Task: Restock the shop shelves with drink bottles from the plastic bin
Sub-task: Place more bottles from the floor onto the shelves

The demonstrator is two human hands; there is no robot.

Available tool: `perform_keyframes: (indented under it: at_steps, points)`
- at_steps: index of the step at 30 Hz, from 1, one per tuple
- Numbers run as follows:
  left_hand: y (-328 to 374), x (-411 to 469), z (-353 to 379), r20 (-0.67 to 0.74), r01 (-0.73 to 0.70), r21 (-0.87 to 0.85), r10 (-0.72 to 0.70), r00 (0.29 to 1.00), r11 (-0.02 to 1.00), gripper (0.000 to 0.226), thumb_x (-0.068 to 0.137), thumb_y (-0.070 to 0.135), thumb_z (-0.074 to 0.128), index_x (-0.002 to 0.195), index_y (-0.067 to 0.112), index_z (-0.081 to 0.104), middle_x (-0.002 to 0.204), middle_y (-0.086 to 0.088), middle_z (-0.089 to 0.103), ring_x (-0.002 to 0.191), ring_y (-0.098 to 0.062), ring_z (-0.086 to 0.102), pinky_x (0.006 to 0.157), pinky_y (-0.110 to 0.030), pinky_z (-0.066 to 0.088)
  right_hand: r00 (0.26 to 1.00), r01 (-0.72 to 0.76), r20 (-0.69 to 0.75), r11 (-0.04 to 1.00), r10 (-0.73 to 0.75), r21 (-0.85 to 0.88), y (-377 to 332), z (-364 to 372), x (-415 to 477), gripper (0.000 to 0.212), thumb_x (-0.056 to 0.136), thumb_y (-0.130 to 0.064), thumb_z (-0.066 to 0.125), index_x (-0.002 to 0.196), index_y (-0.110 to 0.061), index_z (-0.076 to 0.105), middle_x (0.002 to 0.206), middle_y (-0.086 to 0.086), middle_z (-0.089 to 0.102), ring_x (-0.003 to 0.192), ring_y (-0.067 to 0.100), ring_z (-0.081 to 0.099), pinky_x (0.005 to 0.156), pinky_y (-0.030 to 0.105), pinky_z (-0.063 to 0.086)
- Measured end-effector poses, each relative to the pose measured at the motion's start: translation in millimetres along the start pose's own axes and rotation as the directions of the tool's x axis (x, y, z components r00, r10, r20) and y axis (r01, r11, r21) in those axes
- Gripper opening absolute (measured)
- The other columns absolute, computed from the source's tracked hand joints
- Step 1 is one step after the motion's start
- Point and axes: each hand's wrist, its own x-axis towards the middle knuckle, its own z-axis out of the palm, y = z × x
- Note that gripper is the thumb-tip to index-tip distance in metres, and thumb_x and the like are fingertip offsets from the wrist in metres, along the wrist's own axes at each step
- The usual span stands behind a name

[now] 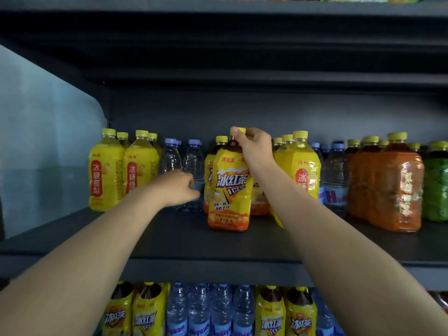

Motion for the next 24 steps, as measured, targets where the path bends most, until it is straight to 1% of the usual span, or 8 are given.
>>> perform_keyframes:
  at_steps: [2, 7, 9, 14, 17, 18, 22, 24]
  points:
    - [-2, 8, 6, 0.016, -0.004, 0.003, 0.004, 1.0, 1.0, 0.039, 0.091, 0.037, 0.05, 0.121, 0.013, 0.052, 0.123, -0.008, 0.049, 0.11, -0.023, 0.048, 0.088, -0.032, 0.041, 1.0, 0.003, 0.009, 1.0, -0.003, -0.01, 8, 8, 8, 0.041, 0.09, -0.037, 0.06, 0.117, -0.007, 0.06, 0.103, 0.002, 0.066, 0.101, 0.02, 0.063, 0.089, 0.036, 0.053]
    - [-10, 23, 19, 0.019, 0.005, 0.012, -0.005, 1.0, 1.0, 0.039, 0.092, 0.037, 0.049, 0.121, 0.012, 0.053, 0.123, -0.008, 0.049, 0.111, -0.023, 0.048, 0.087, -0.03, 0.04, 0.996, 0.057, 0.078, 0.99, -0.047, -0.126, 27, 22, 18, 0.051, 0.093, -0.039, 0.053, 0.13, -0.003, 0.052, 0.125, 0.009, 0.061, 0.115, 0.022, 0.056, 0.093, 0.029, 0.046]
    - [-12, 25, 24, 0.032, 0.012, 0.016, -0.013, 0.999, 1.0, 0.038, 0.092, 0.037, 0.049, 0.119, 0.011, 0.054, 0.121, -0.009, 0.051, 0.109, -0.023, 0.049, 0.085, -0.03, 0.041, 0.992, 0.089, 0.109, 0.98, -0.07, -0.18, 28, 24, 20, 0.049, 0.094, -0.039, 0.052, 0.128, -0.004, 0.053, 0.122, 0.008, 0.061, 0.112, 0.02, 0.056, 0.087, 0.025, 0.045]
    - [-15, 23, 28, 0.049, 0.021, 0.023, -0.022, 0.999, 1.0, 0.039, 0.092, 0.038, 0.049, 0.119, 0.01, 0.053, 0.121, -0.01, 0.05, 0.109, -0.024, 0.049, 0.083, -0.031, 0.04, 0.989, 0.013, 0.145, 0.987, 0.01, -0.161, 34, 22, 16, 0.05, 0.09, -0.046, 0.055, 0.121, -0.008, 0.058, 0.109, 0.006, 0.064, 0.106, 0.023, 0.06, 0.089, 0.034, 0.051]
    - [-14, 20, 27, 0.046, 0.015, 0.021, -0.016, 0.999, 1.0, 0.037, 0.091, 0.037, 0.049, 0.116, 0.01, 0.054, 0.12, -0.01, 0.051, 0.108, -0.024, 0.049, 0.082, -0.031, 0.04, 0.981, 0.016, 0.192, 0.982, 0.021, -0.189, 42, 22, 7, 0.068, 0.073, -0.068, 0.058, 0.121, -0.02, 0.058, 0.111, 0.004, 0.064, 0.11, 0.027, 0.057, 0.093, 0.042, 0.05]
    - [-13, 19, 26, 0.044, 0.014, 0.015, -0.015, 0.999, 1.0, 0.036, 0.091, 0.037, 0.05, 0.116, 0.01, 0.054, 0.12, -0.009, 0.051, 0.108, -0.023, 0.049, 0.082, -0.031, 0.04, 0.975, 0.024, 0.223, 0.98, 0.021, -0.196, 45, 20, 5, 0.071, 0.071, -0.067, 0.061, 0.126, -0.021, 0.055, 0.115, 0.005, 0.063, 0.11, 0.025, 0.057, 0.094, 0.043, 0.05]
    - [-16, 15, 25, 0.039, 0.019, -0.01, -0.018, 0.999, 1.0, 0.035, 0.091, 0.036, 0.051, 0.115, 0.011, 0.054, 0.12, -0.008, 0.05, 0.104, -0.02, 0.047, 0.08, -0.03, 0.038, 0.925, -0.037, 0.371, 0.99, 0.086, -0.136, 48, 2, 3, 0.08, 0.078, -0.031, 0.075, 0.145, -0.019, 0.032, 0.118, -0.002, 0.057, 0.104, 0.015, 0.06, 0.085, 0.03, 0.054]
    - [-19, 14, 26, 0.036, 0.019, -0.016, -0.019, 0.999, 1.0, 0.036, 0.09, 0.036, 0.051, 0.116, 0.012, 0.054, 0.122, -0.008, 0.05, 0.107, -0.021, 0.048, 0.081, -0.03, 0.039, 0.925, -0.031, 0.371, 0.99, 0.081, -0.139, 49, 0, 3, 0.084, 0.074, -0.029, 0.077, 0.145, -0.018, 0.032, 0.12, -0.001, 0.058, 0.106, 0.017, 0.06, 0.089, 0.035, 0.054]
